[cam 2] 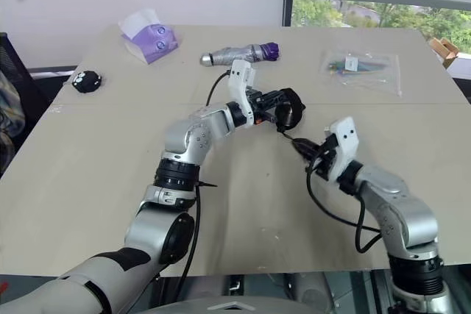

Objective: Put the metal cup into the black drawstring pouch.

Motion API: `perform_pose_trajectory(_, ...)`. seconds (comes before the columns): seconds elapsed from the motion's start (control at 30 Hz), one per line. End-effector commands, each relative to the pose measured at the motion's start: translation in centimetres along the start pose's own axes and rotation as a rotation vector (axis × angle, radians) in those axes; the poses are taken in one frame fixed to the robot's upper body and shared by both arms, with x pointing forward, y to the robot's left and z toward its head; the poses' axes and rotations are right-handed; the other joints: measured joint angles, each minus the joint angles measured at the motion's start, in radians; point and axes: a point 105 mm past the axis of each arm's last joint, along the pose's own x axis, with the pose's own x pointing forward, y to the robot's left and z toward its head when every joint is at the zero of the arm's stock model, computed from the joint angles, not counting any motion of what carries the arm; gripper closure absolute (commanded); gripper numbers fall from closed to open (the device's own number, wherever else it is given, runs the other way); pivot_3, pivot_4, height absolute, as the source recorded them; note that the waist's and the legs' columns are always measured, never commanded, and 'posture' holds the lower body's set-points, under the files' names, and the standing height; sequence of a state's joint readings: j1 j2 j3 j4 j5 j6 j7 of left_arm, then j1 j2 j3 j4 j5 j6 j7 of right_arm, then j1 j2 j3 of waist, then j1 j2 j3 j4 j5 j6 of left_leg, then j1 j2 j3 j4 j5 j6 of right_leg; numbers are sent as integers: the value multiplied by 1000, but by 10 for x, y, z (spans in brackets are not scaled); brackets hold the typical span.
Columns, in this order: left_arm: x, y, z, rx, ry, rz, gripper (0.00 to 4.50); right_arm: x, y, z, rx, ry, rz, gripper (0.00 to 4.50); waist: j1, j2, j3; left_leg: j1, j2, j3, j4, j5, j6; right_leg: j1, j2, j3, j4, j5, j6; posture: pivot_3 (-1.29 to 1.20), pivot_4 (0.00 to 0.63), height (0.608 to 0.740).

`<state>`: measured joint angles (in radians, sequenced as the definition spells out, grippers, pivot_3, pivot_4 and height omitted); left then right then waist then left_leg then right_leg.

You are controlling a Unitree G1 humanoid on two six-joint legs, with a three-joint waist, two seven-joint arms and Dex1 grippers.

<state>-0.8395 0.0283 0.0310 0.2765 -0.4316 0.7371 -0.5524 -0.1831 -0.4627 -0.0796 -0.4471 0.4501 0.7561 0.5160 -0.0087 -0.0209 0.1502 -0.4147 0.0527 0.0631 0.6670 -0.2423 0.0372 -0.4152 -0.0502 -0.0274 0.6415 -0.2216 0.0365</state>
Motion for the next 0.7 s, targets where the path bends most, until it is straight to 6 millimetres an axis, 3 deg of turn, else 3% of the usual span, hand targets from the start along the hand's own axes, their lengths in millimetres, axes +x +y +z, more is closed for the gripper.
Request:
perform_pose_trajectory(0.03, -6, -25, 27, -14, -97, -154, 4500, -8, -46, 28, -284, -18, -262, 4444, -1, 0, 0, 0, 0, 0, 0, 0, 0, 0, 0, 0, 0, 0, 0, 0, 150, 740)
perform_pose_trajectory(0.17, -16, -38, 31, -37, -118, -265, 4500, -14, -74, 70, -522, -91, -453, 4444, -2, 0, 0, -1, -1, 3, 0, 0, 0, -1, 0, 1, 0, 0, 0, 0, 150, 740)
perform_pose_trajectory(0.2, -16, -40, 31, -38, -117, -276, 3898, -14, -76, 83, -580, -129, -482, 4500, -2, 0, 0, -1, -1, 3, -1, 0, 0, -1, 0, 1, 0, 0, 1, 0, 150, 740)
perform_pose_trajectory(0.3, -19, -51, 35, 12, -136, -339, 2702, -12, -65, 134, -649, -343, -521, 4500, -5, 0, 1, -1, -1, 4, -2, 0, 0, -2, 0, 1, 0, -1, 1, 0, 150, 740)
perform_pose_trajectory(0.43, -18, -53, 37, 104, -146, -348, 824, -10, -45, 164, -695, -502, -470, 4500, 1, 0, 1, -1, -1, 5, -3, 0, 0, -3, 0, 2, 0, -1, 2, 0, 150, 740)
perform_pose_trajectory(0.7, -13, -56, 54, 348, -240, -313, 824, -1, -9, 170, -659, -587, -264, 4500, 9, 0, 1, -2, -1, 7, -2, 0, 0, -3, -1, 4, -1, -1, 1, 0, 150, 740)
